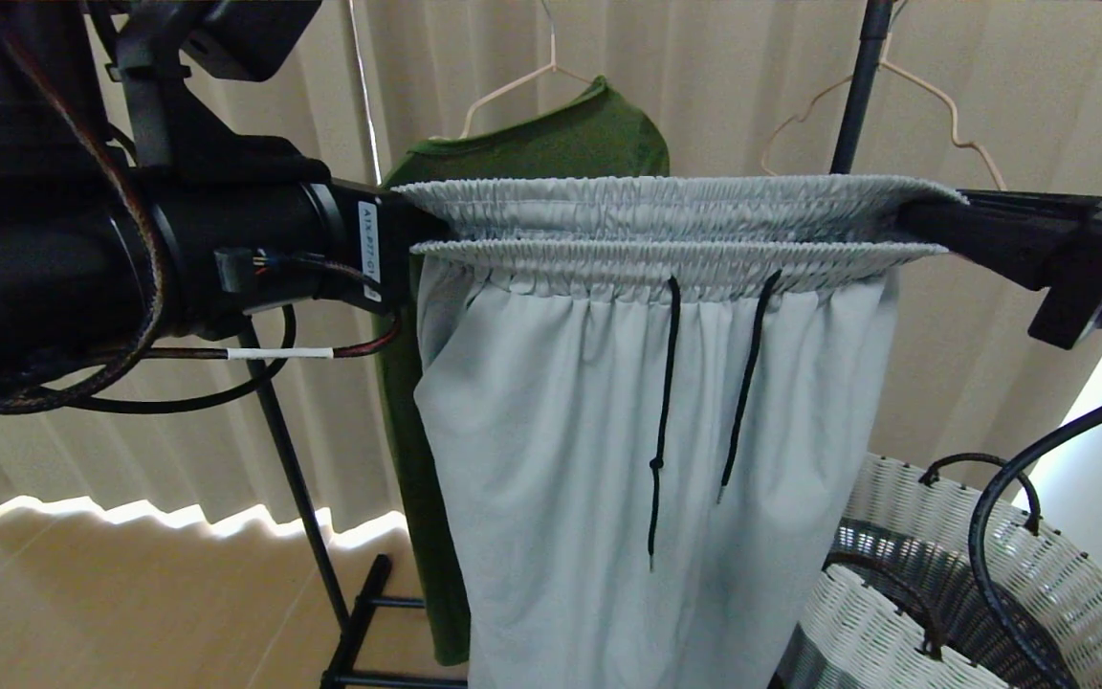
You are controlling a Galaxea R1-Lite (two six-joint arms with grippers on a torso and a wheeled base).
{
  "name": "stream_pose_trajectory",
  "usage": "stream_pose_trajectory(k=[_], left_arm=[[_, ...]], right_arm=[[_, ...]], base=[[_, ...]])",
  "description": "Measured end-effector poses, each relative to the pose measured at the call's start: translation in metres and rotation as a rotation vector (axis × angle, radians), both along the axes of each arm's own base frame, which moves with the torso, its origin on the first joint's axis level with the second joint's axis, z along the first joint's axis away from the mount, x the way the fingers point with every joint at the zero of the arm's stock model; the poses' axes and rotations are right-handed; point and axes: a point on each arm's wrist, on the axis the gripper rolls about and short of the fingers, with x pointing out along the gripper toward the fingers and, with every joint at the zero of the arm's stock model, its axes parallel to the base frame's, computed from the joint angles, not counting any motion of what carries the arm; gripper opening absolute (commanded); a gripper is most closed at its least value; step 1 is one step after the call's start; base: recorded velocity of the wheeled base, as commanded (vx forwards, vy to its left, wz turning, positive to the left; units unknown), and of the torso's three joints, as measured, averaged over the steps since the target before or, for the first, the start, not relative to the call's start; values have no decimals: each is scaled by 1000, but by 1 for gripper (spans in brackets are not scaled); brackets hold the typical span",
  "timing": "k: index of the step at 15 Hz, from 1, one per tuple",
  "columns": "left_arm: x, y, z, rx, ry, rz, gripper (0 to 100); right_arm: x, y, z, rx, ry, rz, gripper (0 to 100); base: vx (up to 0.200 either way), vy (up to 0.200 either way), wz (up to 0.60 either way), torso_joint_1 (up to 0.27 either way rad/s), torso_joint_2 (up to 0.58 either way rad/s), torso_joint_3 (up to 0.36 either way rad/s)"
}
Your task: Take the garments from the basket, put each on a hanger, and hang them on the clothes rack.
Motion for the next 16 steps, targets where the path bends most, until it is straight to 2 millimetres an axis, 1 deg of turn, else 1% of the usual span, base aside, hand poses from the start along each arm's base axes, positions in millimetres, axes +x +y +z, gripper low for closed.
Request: stream_pose_trajectory(k=[2,3,5,7,9,12,13,14,16], left_arm=[[1,1,-2,7,5,15,0],[1,2,-5,17,10,49,0],[5,6,-11,31,-6,186,0],[11,12,-14,27,-48,298,0],[15,17,-19,44,-40,338,0],[15,18,-23,51,-32,339,0],[14,18,-24,56,-29,338,0],[12,19,-28,74,-24,335,0],[0,28,-38,111,-8,330,0]], right_arm=[[0,0,-1,2,3,2,100],[-1,0,-4,1,12,5,100],[-5,-1,-12,-5,35,32,100],[-9,-1,-11,17,11,105,100],[-13,-3,-11,30,8,113,100],[-19,-6,-17,24,17,110,100],[-19,-8,-20,9,24,93,100],[-18,-12,-25,-29,31,41,100],[-14,-25,-37,-128,33,-132,100]], base=[[0,0,0,0,0,0],[0,0,0,0,0,0],[0,0,0,0,0,0],[0,0,0,0,0,0],[0,0,0,0,0,0],[0,0,0,0,0,0],[0,0,0,0,0,0],[0,0,0,0,0,0],[0,0,0,0,0,0]])
